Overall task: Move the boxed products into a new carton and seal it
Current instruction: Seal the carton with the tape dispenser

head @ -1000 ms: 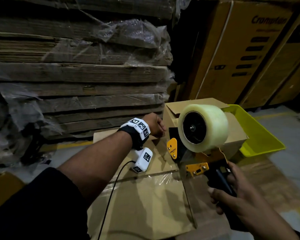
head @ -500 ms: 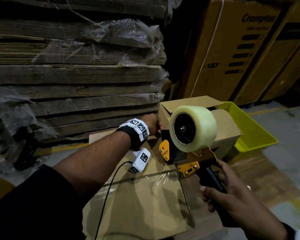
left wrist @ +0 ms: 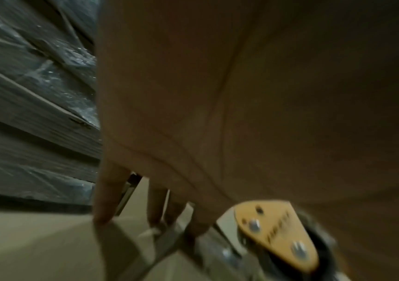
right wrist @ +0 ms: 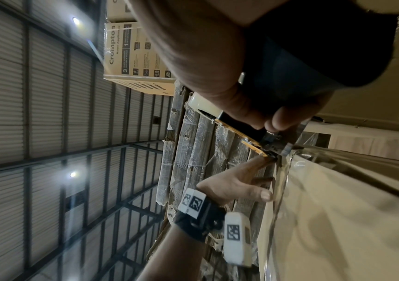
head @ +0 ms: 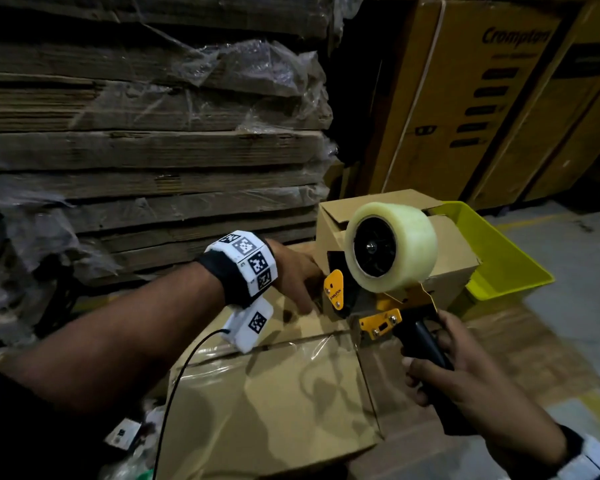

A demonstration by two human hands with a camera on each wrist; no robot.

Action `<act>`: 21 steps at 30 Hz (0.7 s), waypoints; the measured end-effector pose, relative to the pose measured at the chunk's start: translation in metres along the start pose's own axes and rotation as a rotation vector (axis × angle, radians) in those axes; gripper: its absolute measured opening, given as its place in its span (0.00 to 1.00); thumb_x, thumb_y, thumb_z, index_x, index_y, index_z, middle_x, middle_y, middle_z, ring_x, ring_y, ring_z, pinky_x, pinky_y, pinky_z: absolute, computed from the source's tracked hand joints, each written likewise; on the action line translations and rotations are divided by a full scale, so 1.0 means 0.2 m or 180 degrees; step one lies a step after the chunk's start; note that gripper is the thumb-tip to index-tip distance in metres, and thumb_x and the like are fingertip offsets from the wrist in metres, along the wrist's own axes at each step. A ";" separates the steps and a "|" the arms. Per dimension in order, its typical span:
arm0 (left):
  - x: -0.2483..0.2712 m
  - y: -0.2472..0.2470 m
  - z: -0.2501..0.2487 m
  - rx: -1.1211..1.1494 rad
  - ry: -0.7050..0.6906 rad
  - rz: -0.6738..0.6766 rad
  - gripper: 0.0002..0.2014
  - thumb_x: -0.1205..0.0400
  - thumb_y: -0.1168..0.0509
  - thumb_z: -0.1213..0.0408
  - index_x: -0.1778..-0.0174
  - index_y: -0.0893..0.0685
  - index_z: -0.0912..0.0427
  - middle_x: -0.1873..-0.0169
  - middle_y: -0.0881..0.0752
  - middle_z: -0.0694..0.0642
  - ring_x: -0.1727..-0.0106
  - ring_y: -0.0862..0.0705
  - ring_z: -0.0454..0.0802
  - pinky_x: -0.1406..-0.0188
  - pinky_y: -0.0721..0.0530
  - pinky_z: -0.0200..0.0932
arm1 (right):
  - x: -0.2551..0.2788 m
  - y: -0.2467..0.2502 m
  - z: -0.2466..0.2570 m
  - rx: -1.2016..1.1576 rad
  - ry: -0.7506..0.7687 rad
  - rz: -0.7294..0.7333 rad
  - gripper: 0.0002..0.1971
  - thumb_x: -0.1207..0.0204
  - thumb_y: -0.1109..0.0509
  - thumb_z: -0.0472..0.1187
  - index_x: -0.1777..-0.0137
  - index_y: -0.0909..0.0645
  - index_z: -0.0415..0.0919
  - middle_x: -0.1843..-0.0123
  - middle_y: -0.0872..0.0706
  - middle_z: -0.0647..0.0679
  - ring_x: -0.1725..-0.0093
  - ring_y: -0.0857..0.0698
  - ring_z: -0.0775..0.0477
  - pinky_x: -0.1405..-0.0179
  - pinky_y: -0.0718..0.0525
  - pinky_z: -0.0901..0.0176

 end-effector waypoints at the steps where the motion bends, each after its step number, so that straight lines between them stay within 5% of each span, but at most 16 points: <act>1: 0.02 -0.04 -0.01 -0.0084 0.0019 0.0063 0.38 0.23 0.28 0.44 0.18 0.32 0.52 0.19 0.34 0.52 0.21 0.32 0.54 0.34 0.25 0.50 | 0.00 0.00 0.00 -0.0007 0.0007 0.0005 0.26 0.26 0.30 0.24 0.33 0.26 0.49 0.53 0.15 0.38 0.65 0.15 0.42 0.68 0.16 0.50; 4: 0.02 -0.18 -0.03 -0.0096 0.0146 -0.0138 0.62 0.36 0.29 0.25 0.12 0.53 0.47 0.13 0.54 0.46 0.13 0.52 0.53 0.17 0.43 0.64 | 0.01 0.00 -0.01 0.0025 0.0012 -0.0009 0.25 0.26 0.29 0.25 0.34 0.26 0.49 0.53 0.15 0.38 0.64 0.14 0.42 0.67 0.16 0.50; 6: -0.01 -0.28 -0.03 -0.0002 0.0160 -0.0417 0.68 0.39 0.32 0.21 0.13 0.62 0.51 0.13 0.62 0.50 0.13 0.61 0.54 0.16 0.54 0.65 | 0.01 0.00 -0.01 0.0072 0.0018 -0.0014 0.27 0.26 0.29 0.25 0.32 0.27 0.50 0.53 0.15 0.38 0.64 0.14 0.42 0.68 0.16 0.51; 13: -0.05 -0.35 -0.03 0.0090 0.0091 -0.0476 0.66 0.33 0.36 0.22 0.15 0.69 0.53 0.15 0.70 0.53 0.15 0.70 0.52 0.15 0.62 0.64 | 0.03 -0.03 0.01 0.0267 0.0110 0.0009 0.30 0.25 0.29 0.27 0.29 0.31 0.54 0.49 0.17 0.37 0.64 0.14 0.44 0.67 0.15 0.52; 21: -0.08 -0.35 0.00 0.0060 0.0259 -0.0491 0.65 0.33 0.35 0.23 0.14 0.68 0.52 0.14 0.68 0.52 0.14 0.66 0.52 0.18 0.58 0.72 | 0.16 -0.02 0.04 0.0421 0.0117 0.0047 0.30 0.24 0.30 0.26 0.28 0.32 0.53 0.52 0.18 0.35 0.69 0.16 0.49 0.72 0.17 0.59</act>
Point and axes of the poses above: each hand's wrist, its own x-axis away from the middle knuckle, its own y-axis out of the back of the hand, z = x × y, the point moved 5 cm from there along -x, towards the middle knuckle
